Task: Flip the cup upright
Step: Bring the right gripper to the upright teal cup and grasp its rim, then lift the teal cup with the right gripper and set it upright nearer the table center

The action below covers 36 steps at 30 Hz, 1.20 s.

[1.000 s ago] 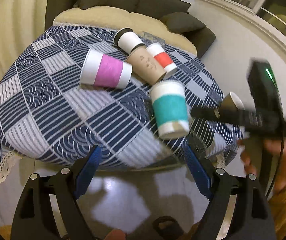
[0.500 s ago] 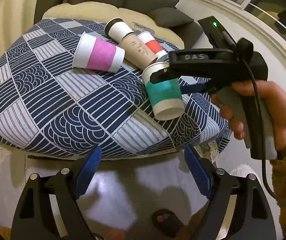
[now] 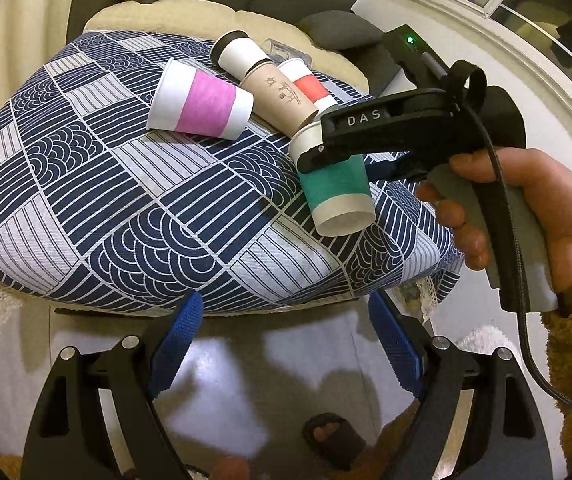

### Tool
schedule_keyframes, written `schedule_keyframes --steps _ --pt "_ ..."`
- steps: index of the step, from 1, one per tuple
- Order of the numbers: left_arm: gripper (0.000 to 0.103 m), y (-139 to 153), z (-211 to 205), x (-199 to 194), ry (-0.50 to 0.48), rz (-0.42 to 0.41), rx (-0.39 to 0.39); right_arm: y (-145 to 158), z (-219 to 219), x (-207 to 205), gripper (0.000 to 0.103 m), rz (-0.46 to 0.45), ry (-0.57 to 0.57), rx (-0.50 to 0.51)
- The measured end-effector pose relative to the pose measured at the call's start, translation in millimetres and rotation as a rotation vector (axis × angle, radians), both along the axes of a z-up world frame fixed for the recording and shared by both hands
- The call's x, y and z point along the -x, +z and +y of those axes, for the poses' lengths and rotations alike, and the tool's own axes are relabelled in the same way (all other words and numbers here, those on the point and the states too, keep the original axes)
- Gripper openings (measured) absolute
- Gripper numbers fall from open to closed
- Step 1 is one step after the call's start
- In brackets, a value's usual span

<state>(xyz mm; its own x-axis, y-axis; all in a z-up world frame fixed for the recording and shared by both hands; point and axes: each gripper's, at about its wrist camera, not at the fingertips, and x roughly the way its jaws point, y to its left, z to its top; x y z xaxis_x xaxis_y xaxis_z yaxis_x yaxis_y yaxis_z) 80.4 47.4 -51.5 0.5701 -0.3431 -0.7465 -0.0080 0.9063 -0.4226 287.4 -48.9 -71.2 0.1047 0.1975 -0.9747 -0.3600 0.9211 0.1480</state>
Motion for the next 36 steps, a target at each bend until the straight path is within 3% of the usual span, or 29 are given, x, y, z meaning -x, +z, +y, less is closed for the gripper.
schedule_keyframes --steps 5,8,15,18,22,27,31,36 --pt "0.083 -1 0 -1 0.007 0.004 -0.007 19 -7 7 0.066 -0.046 0.008 -0.067" --pt "0.083 -1 3 0 0.021 0.002 -0.005 39 -10 19 0.066 -0.140 0.030 -0.143" --pt "0.083 0 13 1 0.080 0.002 0.004 73 -32 62 0.066 -0.496 0.081 -0.337" --pt "0.083 0 16 1 0.105 -0.001 -0.003 73 -42 69 0.066 -0.563 0.075 -0.399" --pt "0.083 0 26 3 0.161 -0.011 -0.001 68 -53 87 0.066 -0.723 0.076 -0.475" --pt "0.083 -3 40 3 0.227 -0.007 0.029 55 -54 104 0.066 -0.904 0.106 -0.443" --pt "0.083 -7 47 -1 0.245 0.005 0.062 33 -53 114 0.066 -0.990 0.079 -0.427" --pt "0.083 -10 54 -3 0.276 0.001 0.064 2 -44 123 0.066 -1.104 0.057 -0.290"
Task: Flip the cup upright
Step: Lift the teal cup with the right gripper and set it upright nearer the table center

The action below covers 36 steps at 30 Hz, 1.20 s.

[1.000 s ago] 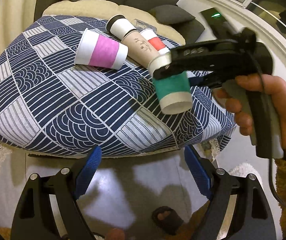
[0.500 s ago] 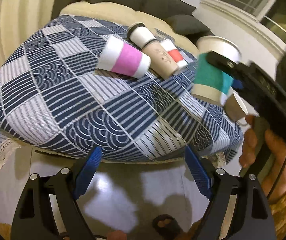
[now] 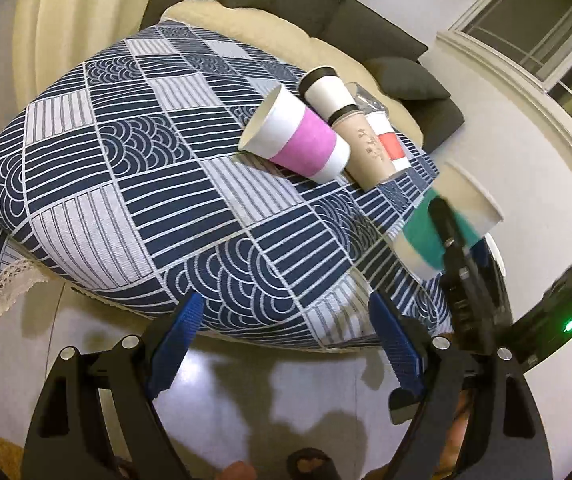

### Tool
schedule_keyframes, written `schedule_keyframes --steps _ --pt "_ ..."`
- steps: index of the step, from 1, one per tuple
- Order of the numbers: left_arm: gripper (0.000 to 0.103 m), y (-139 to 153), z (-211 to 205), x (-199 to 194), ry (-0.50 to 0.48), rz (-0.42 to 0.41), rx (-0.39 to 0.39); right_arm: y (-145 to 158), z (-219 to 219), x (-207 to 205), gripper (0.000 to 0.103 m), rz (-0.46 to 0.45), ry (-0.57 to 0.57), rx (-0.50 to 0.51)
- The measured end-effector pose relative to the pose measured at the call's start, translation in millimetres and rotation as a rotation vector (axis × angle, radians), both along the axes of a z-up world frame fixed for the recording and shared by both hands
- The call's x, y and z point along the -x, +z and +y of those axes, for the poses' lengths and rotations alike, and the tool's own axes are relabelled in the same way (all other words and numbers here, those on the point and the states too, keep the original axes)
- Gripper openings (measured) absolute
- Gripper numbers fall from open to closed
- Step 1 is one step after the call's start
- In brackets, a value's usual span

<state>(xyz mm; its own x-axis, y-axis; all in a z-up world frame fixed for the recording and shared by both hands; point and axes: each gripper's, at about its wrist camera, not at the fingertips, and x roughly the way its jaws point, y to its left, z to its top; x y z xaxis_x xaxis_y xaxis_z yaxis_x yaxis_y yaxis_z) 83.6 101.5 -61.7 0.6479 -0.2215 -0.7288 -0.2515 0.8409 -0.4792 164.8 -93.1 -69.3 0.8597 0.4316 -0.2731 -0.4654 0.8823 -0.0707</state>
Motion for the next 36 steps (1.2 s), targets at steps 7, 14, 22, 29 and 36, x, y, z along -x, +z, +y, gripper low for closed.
schedule_keyframes --steps 7,14,22,29,36 --pt "0.083 4 -2 1 0.007 -0.028 -0.037 -23 8 9 0.066 -0.055 -0.025 0.076" --pt "0.083 3 -4 -3 0.005 -0.028 -0.051 -29 9 9 0.066 -0.040 -0.032 0.080" --pt "0.083 0 -6 -4 0.000 -0.021 -0.060 -37 10 6 0.067 -0.005 -0.036 0.106" --pt "0.083 1 -4 -3 0.007 -0.020 -0.063 -35 7 8 0.089 0.016 -0.034 0.094" --pt "0.083 4 -1 0 0.023 -0.036 -0.070 -19 -1 20 0.096 0.033 -0.007 0.085"
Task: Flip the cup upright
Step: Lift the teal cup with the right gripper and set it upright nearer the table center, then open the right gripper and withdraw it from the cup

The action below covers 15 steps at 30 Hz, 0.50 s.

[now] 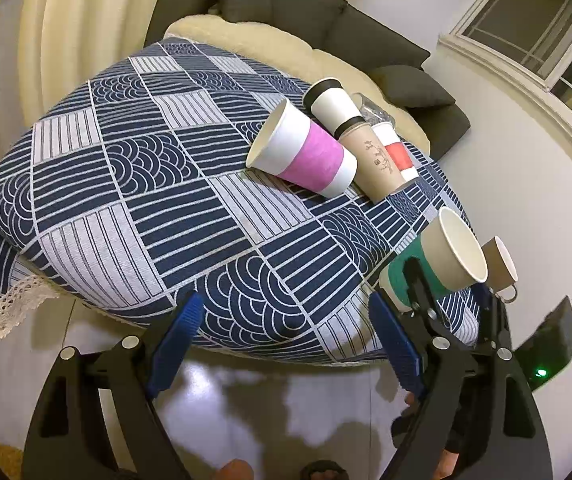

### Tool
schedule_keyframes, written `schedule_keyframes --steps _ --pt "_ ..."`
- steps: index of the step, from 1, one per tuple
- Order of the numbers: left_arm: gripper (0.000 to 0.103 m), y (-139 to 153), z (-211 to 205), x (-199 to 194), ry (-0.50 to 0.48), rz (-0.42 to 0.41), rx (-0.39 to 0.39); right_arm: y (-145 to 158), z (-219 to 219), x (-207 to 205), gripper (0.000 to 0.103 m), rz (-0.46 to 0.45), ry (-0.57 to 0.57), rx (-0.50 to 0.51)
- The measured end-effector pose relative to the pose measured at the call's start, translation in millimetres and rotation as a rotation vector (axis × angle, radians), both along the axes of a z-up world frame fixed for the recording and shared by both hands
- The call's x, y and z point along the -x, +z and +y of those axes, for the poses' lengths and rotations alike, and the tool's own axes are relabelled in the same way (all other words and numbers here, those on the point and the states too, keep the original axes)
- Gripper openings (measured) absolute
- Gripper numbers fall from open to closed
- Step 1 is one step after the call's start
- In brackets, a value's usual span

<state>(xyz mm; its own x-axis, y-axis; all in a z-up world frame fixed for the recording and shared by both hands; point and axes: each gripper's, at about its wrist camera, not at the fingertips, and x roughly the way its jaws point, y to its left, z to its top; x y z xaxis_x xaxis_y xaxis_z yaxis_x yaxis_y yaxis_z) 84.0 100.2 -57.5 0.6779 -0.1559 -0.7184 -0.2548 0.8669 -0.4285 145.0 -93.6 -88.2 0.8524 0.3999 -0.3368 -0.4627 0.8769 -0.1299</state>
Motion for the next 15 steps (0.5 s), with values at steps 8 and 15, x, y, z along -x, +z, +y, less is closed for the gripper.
schedule_keyframes --steps 8,15 --pt "0.083 13 -5 11 0.000 -0.057 -0.048 26 -16 24 0.098 0.042 0.026 -0.018" --pt "0.083 31 -13 29 -0.017 -0.121 -0.088 57 -36 60 0.098 0.053 0.023 0.033"
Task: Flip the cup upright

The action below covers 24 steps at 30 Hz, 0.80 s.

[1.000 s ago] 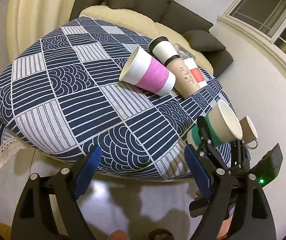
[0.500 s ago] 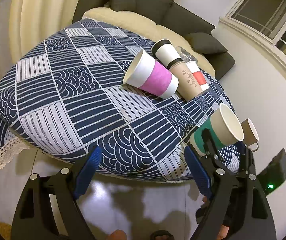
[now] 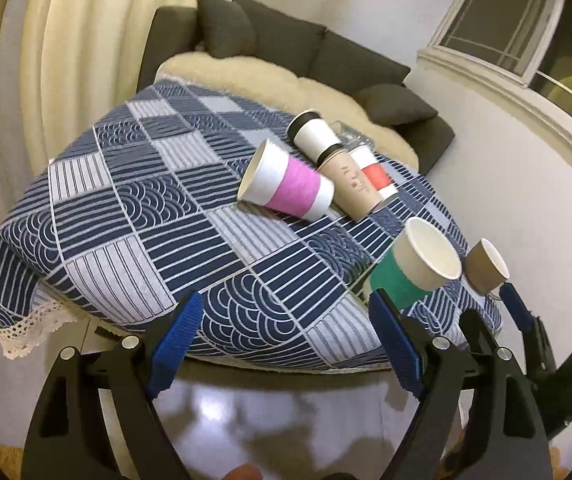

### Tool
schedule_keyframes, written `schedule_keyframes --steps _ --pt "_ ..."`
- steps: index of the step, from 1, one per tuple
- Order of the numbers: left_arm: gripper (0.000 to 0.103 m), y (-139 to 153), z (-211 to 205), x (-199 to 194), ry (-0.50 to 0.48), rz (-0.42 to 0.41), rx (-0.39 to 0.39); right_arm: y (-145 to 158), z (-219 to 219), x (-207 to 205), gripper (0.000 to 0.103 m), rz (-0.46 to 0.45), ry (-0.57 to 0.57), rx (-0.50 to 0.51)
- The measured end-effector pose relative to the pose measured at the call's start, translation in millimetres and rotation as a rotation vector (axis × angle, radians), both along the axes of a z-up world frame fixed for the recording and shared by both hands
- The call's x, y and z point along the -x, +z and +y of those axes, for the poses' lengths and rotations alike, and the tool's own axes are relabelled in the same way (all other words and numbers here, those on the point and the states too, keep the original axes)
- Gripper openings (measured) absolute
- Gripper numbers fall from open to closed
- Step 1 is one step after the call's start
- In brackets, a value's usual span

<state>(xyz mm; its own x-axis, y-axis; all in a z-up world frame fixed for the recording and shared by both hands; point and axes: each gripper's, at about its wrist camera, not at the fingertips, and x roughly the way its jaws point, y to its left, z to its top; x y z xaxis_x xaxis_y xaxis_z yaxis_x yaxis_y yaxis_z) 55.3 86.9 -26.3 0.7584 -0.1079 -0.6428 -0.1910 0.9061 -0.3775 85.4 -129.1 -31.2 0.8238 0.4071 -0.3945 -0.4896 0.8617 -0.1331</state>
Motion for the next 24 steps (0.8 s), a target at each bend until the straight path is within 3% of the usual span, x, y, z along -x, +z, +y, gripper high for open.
schedule_keyframes --steps 7,16,20,24 --pt "0.083 16 -31 25 -0.062 -0.049 -0.143 34 -30 34 0.098 0.023 0.053 -0.049" --pt "0.083 65 -61 65 -0.138 -0.225 -0.205 80 -63 51 0.098 0.017 0.095 -0.142" --pt "0.083 70 -72 80 -0.164 -0.241 -0.226 86 -72 58 0.098 0.027 0.123 -0.174" --pt "0.083 60 -77 89 -0.201 -0.236 -0.226 73 -78 66 0.098 0.043 0.141 -0.189"
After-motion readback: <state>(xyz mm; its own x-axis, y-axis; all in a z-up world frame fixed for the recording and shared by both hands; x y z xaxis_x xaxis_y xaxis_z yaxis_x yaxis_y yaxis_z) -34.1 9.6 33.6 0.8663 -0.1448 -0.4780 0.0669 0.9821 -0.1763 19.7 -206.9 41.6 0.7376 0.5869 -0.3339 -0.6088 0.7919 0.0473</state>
